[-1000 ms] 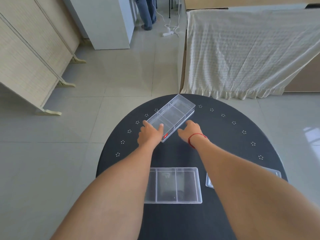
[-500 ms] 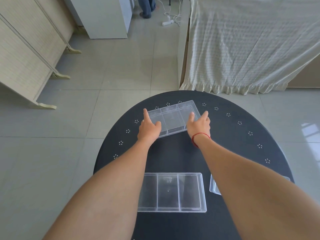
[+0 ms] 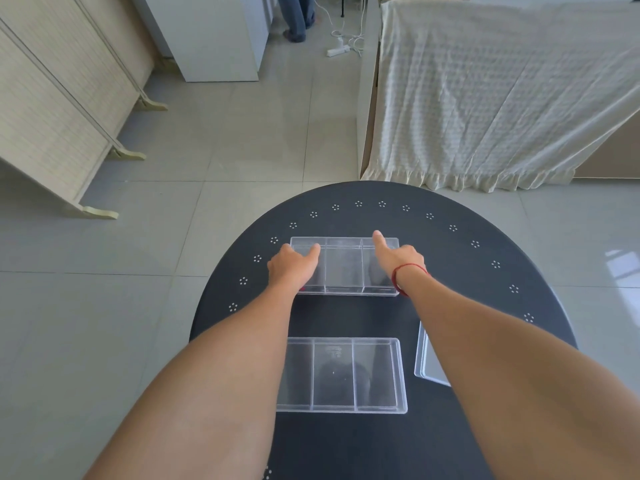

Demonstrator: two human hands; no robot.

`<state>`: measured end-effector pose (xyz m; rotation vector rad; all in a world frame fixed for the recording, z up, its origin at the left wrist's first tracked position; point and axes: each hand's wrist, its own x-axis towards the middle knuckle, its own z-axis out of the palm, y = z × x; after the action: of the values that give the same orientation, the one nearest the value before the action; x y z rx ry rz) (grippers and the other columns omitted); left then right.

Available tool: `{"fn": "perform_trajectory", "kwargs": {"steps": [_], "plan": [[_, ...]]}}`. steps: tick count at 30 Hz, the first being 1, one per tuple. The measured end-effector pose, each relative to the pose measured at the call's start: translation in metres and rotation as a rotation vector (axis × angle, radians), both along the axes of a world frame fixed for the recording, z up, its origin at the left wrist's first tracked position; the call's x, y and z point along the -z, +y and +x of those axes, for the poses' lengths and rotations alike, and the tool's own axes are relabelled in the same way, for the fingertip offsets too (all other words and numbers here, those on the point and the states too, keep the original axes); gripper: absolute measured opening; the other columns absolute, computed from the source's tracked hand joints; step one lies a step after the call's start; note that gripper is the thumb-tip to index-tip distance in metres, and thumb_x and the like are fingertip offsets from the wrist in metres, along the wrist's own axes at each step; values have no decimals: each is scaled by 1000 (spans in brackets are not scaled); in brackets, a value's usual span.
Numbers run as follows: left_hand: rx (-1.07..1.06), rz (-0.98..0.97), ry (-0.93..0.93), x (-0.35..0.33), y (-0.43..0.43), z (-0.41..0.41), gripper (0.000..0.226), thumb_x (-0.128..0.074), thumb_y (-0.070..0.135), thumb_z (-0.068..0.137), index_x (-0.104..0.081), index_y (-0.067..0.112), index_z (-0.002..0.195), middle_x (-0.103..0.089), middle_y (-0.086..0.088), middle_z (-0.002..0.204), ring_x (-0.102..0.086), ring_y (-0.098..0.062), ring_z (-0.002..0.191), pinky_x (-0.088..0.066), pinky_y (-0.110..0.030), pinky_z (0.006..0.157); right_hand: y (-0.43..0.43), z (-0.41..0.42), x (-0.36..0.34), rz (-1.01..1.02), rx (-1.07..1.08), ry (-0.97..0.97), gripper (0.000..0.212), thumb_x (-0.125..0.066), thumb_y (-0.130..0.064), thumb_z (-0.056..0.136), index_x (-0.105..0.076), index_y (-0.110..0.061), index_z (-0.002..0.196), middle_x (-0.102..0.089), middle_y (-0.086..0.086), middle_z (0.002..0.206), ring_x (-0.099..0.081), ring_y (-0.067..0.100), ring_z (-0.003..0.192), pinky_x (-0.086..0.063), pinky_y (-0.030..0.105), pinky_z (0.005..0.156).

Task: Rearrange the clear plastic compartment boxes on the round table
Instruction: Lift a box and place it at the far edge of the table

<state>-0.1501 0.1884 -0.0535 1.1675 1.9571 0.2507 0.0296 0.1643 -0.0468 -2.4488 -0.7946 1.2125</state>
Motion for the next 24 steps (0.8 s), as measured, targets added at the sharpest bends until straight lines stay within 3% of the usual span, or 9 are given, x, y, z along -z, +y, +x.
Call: {"fn": "perform_trajectory", "kwargs": {"steps": [4, 7, 10, 14, 16, 19, 21, 23, 24], "plan": [[2, 83, -3, -8, 0, 0, 69, -53, 52, 87, -38, 13, 142, -47, -8, 143, -47, -29, 130, -44, -38, 98, 2, 7, -9, 72, 79, 68, 82, -45, -64, 86, -39, -7, 144, -51, 13, 142, -52, 34, 126, -42, 40, 100], [-28, 188, -77, -15, 0, 4, 63, -45, 44, 88, -25, 25, 145, -46, -8, 142, -45, -33, 127, -44, -44, 100, 3, 7, -18, 150, 33, 97, 78, -48, -62, 86, -30, -19, 147, -44, 11, 146, -49, 34, 128, -40, 40, 98], [-38, 252, -138, -21, -3, 8, 58, -35, 39, 93, -19, 36, 149, -35, -10, 145, -39, -34, 129, -35, -41, 90, 10, 6, -27, 154, -30, 102, 71, -45, -70, 81, -42, -25, 137, -42, 11, 146, -49, 35, 120, -40, 45, 96], [-93, 281, -189, -24, -7, 9, 48, -33, 39, 95, -36, 35, 142, -33, -7, 138, -48, -28, 115, -39, -35, 82, 10, 3, -29, 209, 40, 131, 53, -48, -69, 79, -58, -18, 90, -53, 9, 116, -49, 26, 91, -39, 37, 81], [-89, 303, -200, -27, -9, 10, 37, -37, 42, 95, -49, 28, 128, -36, -5, 129, -56, -26, 97, -40, -27, 71, 7, 4, -25, 271, 74, 104, 48, -53, -61, 79, -38, -20, 60, -49, 8, 90, -48, 22, 72, -37, 31, 65], [-49, 362, -174, -30, -11, 11, 30, -43, 45, 95, -54, 21, 108, -37, -3, 117, -62, -24, 83, -40, -25, 65, 1, 5, -25, 336, 58, 42, 47, -57, -33, 82, -27, -18, 49, -33, 5, 60, -32, 16, 59, -30, 28, 53], [-9, 405, -154, -30, -16, 10, 29, -46, 44, 95, -53, 17, 104, -37, -3, 116, -58, -16, 76, -43, -28, 70, -4, 6, -25, 348, 84, 46, 33, -57, -28, 81, -39, -18, 55, -39, 7, 70, -35, 17, 59, -32, 26, 57], [19, 440, -144, -28, -21, 11, 27, -49, 40, 95, -53, 15, 103, -37, -2, 118, -52, -5, 75, -43, -28, 72, -10, 7, -22, 346, 115, 93, 17, -59, -29, 83, -62, -14, 89, -52, 9, 103, -47, 18, 71, -38, 25, 73], [32, 456, -139, -29, -25, 11, 25, -49, 38, 95, -53, 14, 103, -39, -1, 120, -51, -7, 78, -42, -27, 73, -12, 10, -19, 349, 132, 117, 31, -60, -30, 85, -62, -12, 110, -53, 8, 120, -50, 19, 80, -39, 26, 79]]}}
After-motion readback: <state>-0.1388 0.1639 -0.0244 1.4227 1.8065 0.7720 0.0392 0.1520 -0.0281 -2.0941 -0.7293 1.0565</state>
